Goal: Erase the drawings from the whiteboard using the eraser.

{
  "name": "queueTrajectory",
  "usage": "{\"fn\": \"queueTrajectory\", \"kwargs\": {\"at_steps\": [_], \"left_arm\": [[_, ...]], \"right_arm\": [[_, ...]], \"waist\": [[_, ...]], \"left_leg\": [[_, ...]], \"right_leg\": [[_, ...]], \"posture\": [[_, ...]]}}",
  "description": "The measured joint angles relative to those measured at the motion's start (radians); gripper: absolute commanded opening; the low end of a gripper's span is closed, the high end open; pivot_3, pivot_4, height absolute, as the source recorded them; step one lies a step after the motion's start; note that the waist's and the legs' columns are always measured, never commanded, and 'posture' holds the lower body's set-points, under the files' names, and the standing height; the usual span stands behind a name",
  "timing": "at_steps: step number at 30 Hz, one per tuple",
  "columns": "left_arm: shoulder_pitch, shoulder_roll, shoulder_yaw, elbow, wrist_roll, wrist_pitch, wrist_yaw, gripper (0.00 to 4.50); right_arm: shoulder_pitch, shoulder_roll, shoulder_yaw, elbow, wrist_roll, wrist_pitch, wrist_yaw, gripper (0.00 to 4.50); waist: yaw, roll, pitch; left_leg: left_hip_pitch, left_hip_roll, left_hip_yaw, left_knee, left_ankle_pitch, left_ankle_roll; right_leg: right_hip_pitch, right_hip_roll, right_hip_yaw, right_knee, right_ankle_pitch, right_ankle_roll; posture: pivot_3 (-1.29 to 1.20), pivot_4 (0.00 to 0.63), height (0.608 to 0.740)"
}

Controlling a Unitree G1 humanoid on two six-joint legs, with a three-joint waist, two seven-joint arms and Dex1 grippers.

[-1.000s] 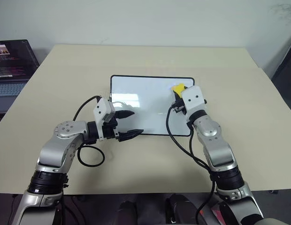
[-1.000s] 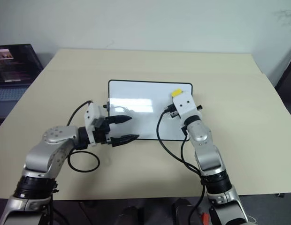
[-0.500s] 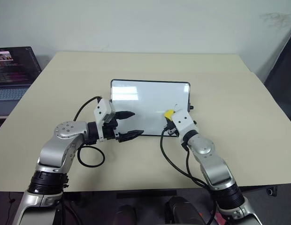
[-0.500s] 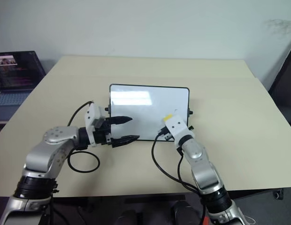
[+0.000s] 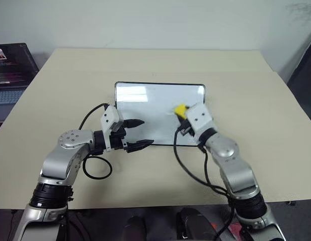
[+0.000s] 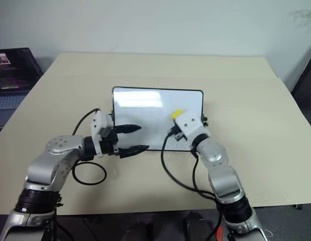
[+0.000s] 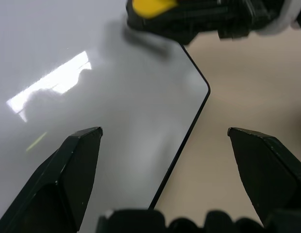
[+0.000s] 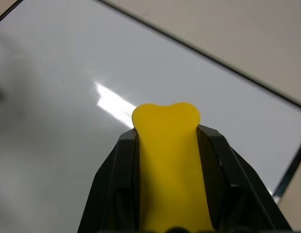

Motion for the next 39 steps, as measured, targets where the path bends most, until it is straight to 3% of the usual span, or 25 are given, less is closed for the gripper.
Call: {"fn": "queueTrajectory", "kwargs": {"at_steps": [17,26,39], "left_arm": [[-0.001,-0.001,0.000,-0.028,-0.004,0.010,0.003,4.50],[-0.003,-0.005,0.000,-0.031,-0.004,0.020,0.004,4.50],[0.002,-0.005,0.000,-0.031,-0.004,0.018,0.001,4.50]], "right_arm": [[0.009,0.000,-0.045,0.073,-0.003,-0.030,-0.068,1.30],[0.112,0.049,-0.017,0.032,0.042,0.086,-0.045,1.30],[0.086,0.033,0.057,-0.006,0.097,0.163,0.036,1.30]], "waist": [[0.008,0.000,0.000],[0.007,-0.001,-0.001],[-0.008,-0.001,0.000]], "left_leg": [[-0.001,-0.002,0.001,0.002,-0.002,0.004],[0.023,-0.002,0.002,0.003,-0.003,0.006],[0.020,-0.001,0.002,0.003,-0.001,0.005]], "right_leg": [[0.000,-0.005,-0.001,0.002,0.000,0.000],[0.021,-0.001,0.001,0.004,-0.001,0.001],[0.017,0.002,0.002,0.005,0.001,0.001]], "posture": [[0.00,0.150,0.740],[0.00,0.150,0.740],[0.00,0.150,0.740]]}}
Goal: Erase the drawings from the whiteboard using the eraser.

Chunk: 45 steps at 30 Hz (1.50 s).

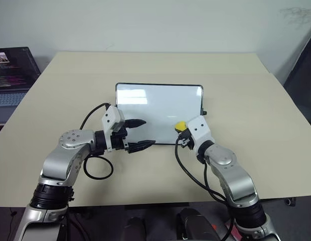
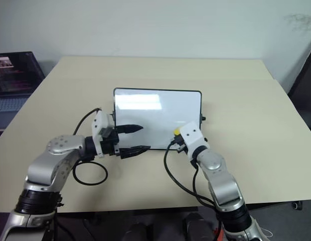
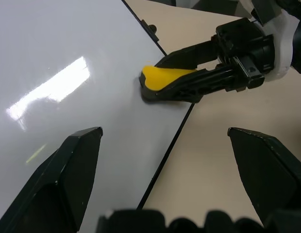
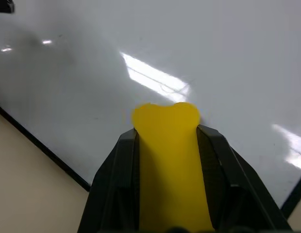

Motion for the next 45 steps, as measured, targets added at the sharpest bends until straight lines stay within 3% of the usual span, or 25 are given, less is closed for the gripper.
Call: {"fn": "queueTrajectory", "kwargs": {"at_steps": [10,25,31,39,45], "left_arm": [[0.001,0.000,0.000,0.000,0.000,0.000,0.001,4.50],[0.009,0.000,0.000,0.000,0.000,0.000,0.001,4.50],[0.012,0.000,0.000,-0.001,0.002,-0.024,-0.005,4.50],[0.005,-0.004,-0.051,-0.002,0.013,-0.066,-0.054,4.50],[-0.035,-0.007,-0.090,-0.001,0.016,-0.086,-0.097,4.50]], "right_arm": [[-0.137,-0.023,-0.033,0.026,-0.003,-0.109,-0.018,1.30],[-0.107,-0.021,-0.019,0.093,-0.021,-0.166,-0.045,1.30],[-0.020,-0.059,-0.032,-0.017,-0.022,-0.198,-0.044,1.30],[0.105,-0.083,-0.197,-0.183,-0.026,-0.225,-0.114,1.30],[0.159,-0.109,-0.336,-0.190,-0.028,-0.212,-0.153,1.30]], "waist": [[0.005,0.001,0.001],[0.006,0.001,0.001],[0.013,0.001,0.001],[0.029,0.001,0.001],[0.028,0.001,0.001]], "left_leg": [[-0.012,0.000,-0.003,-0.001,-0.001,0.000],[-0.013,0.000,-0.003,-0.001,-0.001,0.000],[-0.013,0.000,-0.004,0.000,-0.001,0.000],[-0.013,-0.001,-0.003,0.001,-0.001,0.000],[-0.012,-0.001,-0.002,0.001,-0.001,0.000]], "right_leg": [[-0.007,-0.002,-0.003,-0.006,-0.001,-0.001],[-0.008,-0.004,-0.004,-0.004,-0.001,-0.001],[-0.008,-0.004,-0.005,-0.004,-0.001,-0.001],[-0.008,-0.003,-0.004,-0.002,-0.001,-0.001],[-0.008,-0.002,-0.003,-0.001,-0.001,-0.001]], "posture": [[0.00,0.150,0.740],[0.00,0.150,0.740],[0.00,0.150,0.740],[0.00,0.150,0.740],[0.00,0.150,0.740]]}}
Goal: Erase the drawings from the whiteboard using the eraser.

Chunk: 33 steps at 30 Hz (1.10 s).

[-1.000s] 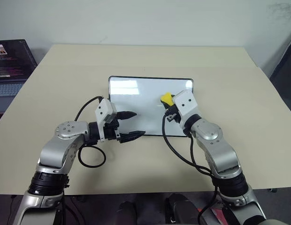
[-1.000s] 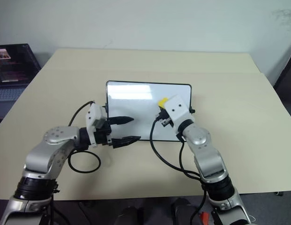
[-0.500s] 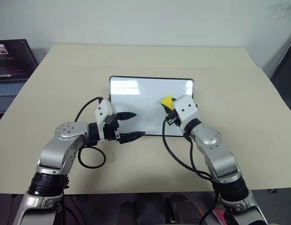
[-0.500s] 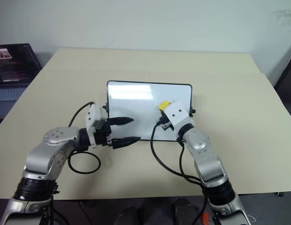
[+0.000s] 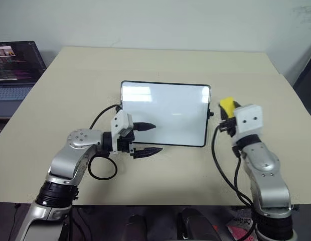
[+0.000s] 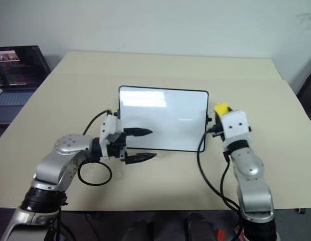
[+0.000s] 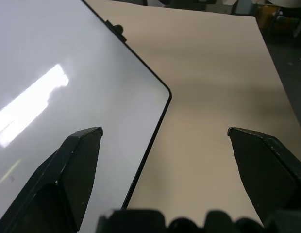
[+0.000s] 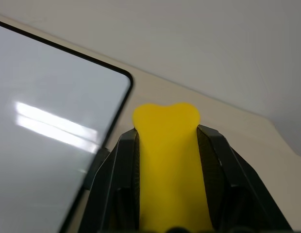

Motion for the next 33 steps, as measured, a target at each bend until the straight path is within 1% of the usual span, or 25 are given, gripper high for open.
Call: {"fn": "queueTrajectory", "kwargs": {"at_steps": [6,9,13,17,23,29,30,33], "left_arm": [[-0.016,0.021,-0.038,0.000,0.006,-0.020,-0.081,4.50],[-0.038,0.023,-0.038,0.000,0.006,-0.020,-0.096,4.50],[-0.042,0.022,-0.040,-0.007,0.007,-0.018,-0.098,4.50],[-0.043,0.019,-0.048,-0.032,0.007,-0.016,-0.098,4.50],[-0.062,0.018,-0.067,-0.038,0.010,-0.019,-0.112,4.50],[-0.065,0.018,-0.069,-0.058,0.009,-0.018,-0.125,4.50],[-0.065,0.018,-0.070,-0.060,0.009,-0.018,-0.126,4.50],[-0.065,0.018,-0.073,-0.070,0.009,-0.018,-0.140,4.50]], "right_arm": [[0.037,0.006,-0.126,0.053,0.034,0.159,-0.011,1.30],[0.049,0.039,-0.174,0.083,0.065,0.218,-0.021,1.30],[0.067,0.058,-0.215,0.127,0.092,0.231,-0.041,1.30],[0.076,0.057,-0.228,0.174,0.106,0.222,-0.048,1.30],[0.072,0.057,-0.235,0.189,0.132,0.216,-0.051,1.30],[0.062,0.068,-0.269,0.195,0.173,0.243,-0.083,1.30],[0.062,0.073,-0.278,0.195,0.179,0.245,-0.086,1.65],[0.062,0.077,-0.292,0.195,0.204,0.258,-0.090,1.65]], "waist": [[0.002,0.000,0.000],[0.001,0.001,0.000],[0.000,0.001,0.000],[0.000,0.001,0.000],[0.000,0.002,0.000],[0.001,0.002,0.000],[0.001,0.002,0.000],[0.000,0.002,0.000]], "left_leg": [[0.000,0.000,0.000,0.000,0.000,0.000],[0.001,0.000,0.001,0.000,0.000,0.000],[0.001,0.000,0.001,0.000,0.000,0.000],[0.001,0.000,0.001,0.000,0.000,0.000],[0.001,0.000,0.001,0.000,0.000,0.000],[0.001,0.000,0.001,0.000,0.000,0.000],[0.001,0.000,0.001,0.000,0.000,0.000],[0.001,0.000,0.001,0.000,0.000,0.000]], "right_leg": [[0.000,0.000,0.000,0.000,0.000,0.000],[0.000,0.000,0.001,0.001,0.000,0.000],[0.000,0.001,0.001,0.001,0.000,0.000],[0.000,0.001,0.001,0.001,0.000,0.000],[0.000,0.001,0.001,0.001,0.000,0.000],[0.001,0.001,0.001,0.001,0.000,0.000],[0.001,0.001,0.001,0.001,0.000,0.000],[0.001,0.001,0.001,0.001,0.000,0.000]], "posture": [[0.00,0.150,0.740],[0.00,0.150,0.740],[0.00,0.150,0.740],[0.00,0.150,0.740],[0.00,0.150,0.740],[0.00,0.150,0.740],[0.00,0.150,0.740],[0.00,0.150,0.740]]}}
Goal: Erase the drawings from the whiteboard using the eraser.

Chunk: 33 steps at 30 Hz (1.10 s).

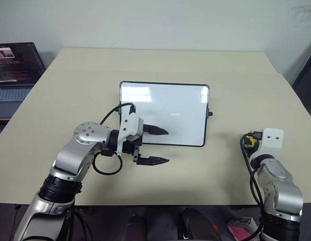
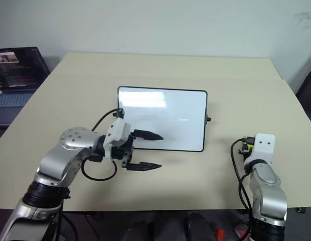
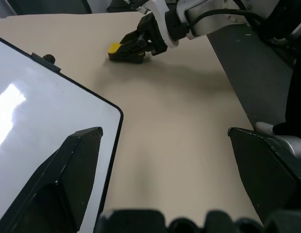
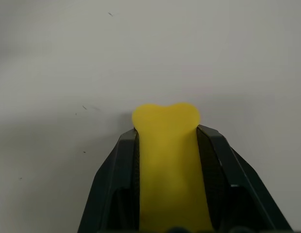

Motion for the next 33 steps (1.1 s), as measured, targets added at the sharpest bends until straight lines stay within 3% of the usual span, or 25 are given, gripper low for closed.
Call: {"fn": "queueTrajectory", "kwargs": {"at_steps": [17,33], "left_arm": [[0.050,0.002,0.011,-0.025,-0.001,-0.001,0.046,4.50],[0.057,-0.007,0.011,-0.022,-0.001,-0.030,0.058,4.50]], "right_arm": [[-0.014,0.009,0.081,-0.110,0.003,-0.021,-0.046,1.65],[-0.041,0.042,-0.039,-0.070,0.075,0.180,-0.102,1.65]], "waist": [[0.000,0.000,0.000],[-0.001,0.001,0.000]], "left_leg": [[0.000,0.000,0.000,0.000,0.000,0.000],[0.002,0.000,0.000,0.000,0.000,0.000]], "right_leg": [[0.000,0.000,0.000,0.000,0.000,0.000],[0.001,0.000,0.000,0.001,0.000,0.000]], "posture": [[0.00,0.150,0.740],[0.00,0.150,0.740]]}}
